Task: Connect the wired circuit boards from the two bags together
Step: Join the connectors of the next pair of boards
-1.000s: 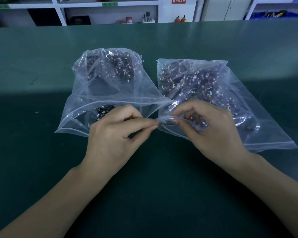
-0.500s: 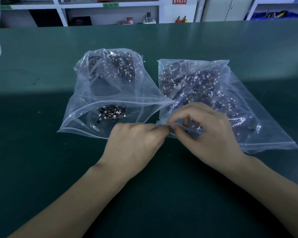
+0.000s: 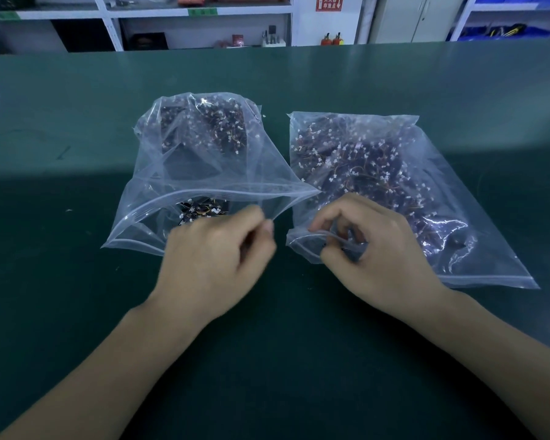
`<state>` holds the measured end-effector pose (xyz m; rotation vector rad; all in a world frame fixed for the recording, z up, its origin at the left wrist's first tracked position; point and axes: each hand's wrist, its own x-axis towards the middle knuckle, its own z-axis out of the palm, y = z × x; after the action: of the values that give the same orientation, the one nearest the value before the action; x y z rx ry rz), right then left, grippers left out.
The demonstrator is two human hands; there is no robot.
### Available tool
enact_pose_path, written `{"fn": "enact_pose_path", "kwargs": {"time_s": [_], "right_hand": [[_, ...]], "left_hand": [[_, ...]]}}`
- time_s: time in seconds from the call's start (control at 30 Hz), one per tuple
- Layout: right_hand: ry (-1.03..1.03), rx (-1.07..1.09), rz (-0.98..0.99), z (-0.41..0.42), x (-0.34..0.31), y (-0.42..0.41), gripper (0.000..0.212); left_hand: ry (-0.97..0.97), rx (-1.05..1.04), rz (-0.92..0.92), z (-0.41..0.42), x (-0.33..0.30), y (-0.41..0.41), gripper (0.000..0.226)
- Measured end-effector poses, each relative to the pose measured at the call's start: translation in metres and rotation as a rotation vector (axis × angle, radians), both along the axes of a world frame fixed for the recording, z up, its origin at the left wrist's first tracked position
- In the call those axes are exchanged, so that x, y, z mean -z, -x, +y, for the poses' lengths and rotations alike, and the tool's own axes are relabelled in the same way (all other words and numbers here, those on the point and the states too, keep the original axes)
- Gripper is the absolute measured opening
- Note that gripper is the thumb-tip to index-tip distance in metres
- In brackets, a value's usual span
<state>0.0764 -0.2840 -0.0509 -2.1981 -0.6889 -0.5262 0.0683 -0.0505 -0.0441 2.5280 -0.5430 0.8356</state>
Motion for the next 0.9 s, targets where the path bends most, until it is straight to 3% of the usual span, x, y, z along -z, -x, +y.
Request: {"fn": "enact_pose_path", "kwargs": {"time_s": [0.17,0.27,0.43,0.6,0.73,0.9], "right_hand": [[0.002,-0.022,0.024,0.002,-0.001,0.003,0.016],[0.002,-0.023,0.031,0.002,-0.001,0.004,0.015],[0.013,-0.013,0.04,0.002,0.0,0.004,0.018],[0.019,-0.005,0.037,0.002,0.0,0.004,0.017],[0.003,0.0,0.048,0.002,0.0,0.005,0.018],[-0.042,0.009,0.058,0.002,0.001,0.003,0.014]], "left_hand": [[-0.101,-0.203,0.023,0.03,0.006,-0.016,0.024],[-0.099,-0.187,0.058,0.042,0.005,-0.024,0.013],[-0.142,-0.176,0.106,0.045,0.005,-0.027,0.024],[-0.126,-0.189,0.086,0.046,0.007,-0.032,0.014],[-0.026,-0.129,0.004,0.043,0.007,-0.03,0.012],[0.145,0.087,-0.062,0.029,0.011,-0.022,0.005]]}}
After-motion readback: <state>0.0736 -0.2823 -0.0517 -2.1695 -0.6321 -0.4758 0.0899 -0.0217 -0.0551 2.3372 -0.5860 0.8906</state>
